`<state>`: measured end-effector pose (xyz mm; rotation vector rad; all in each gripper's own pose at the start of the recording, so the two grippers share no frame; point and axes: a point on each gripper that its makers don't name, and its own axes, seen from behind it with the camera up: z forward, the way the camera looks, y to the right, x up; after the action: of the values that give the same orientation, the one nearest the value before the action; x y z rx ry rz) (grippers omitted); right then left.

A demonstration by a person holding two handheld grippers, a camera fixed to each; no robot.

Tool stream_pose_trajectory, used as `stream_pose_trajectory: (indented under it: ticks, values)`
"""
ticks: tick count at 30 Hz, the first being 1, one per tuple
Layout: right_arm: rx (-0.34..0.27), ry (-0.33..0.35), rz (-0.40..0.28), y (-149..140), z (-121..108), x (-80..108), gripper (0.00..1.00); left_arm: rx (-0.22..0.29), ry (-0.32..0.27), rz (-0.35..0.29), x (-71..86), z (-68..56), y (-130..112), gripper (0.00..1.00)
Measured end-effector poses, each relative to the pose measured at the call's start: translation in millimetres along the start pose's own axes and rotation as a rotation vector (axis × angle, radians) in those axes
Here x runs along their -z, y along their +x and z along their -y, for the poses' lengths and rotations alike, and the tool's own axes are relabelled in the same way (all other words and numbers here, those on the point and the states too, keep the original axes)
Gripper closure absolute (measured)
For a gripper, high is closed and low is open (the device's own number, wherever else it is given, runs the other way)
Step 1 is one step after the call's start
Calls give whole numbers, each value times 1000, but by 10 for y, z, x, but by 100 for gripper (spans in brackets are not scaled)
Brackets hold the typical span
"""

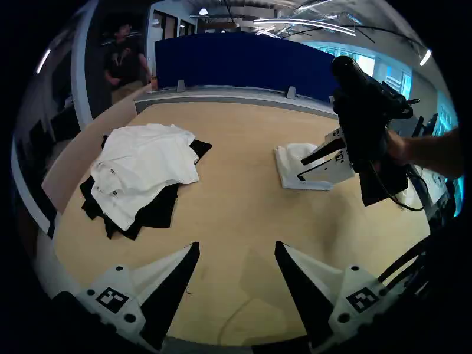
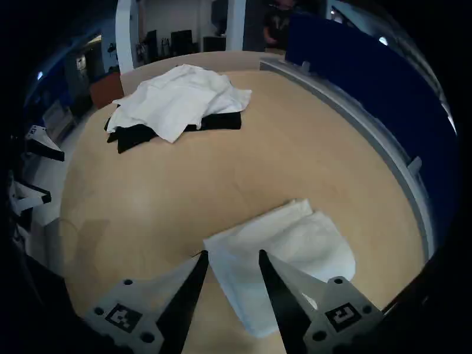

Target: Fold towel

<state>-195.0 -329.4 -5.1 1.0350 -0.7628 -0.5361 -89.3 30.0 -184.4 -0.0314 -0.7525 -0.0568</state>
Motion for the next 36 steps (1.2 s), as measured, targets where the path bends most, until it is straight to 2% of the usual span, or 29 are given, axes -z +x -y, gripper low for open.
stream_pose_trajectory:
  ticks: [11, 23, 33, 36]
  values:
    - [-41, -25, 20, -325, -42, 203, 33, -11, 2, -2, -43, 4, 7, 5]
    - [-107, -87, 62, -846, -191, 488, 33, -14, 6, -6, -71, -4, 0, 5]
    - [-141, -102, 83, -1020, -261, 439, 35, -18, 3, -6, -64, -45, -3, 6]
    - [-148, -99, 85, -1036, -254, 404, 41, -17, 4, -6, -59, -41, -1, 5]
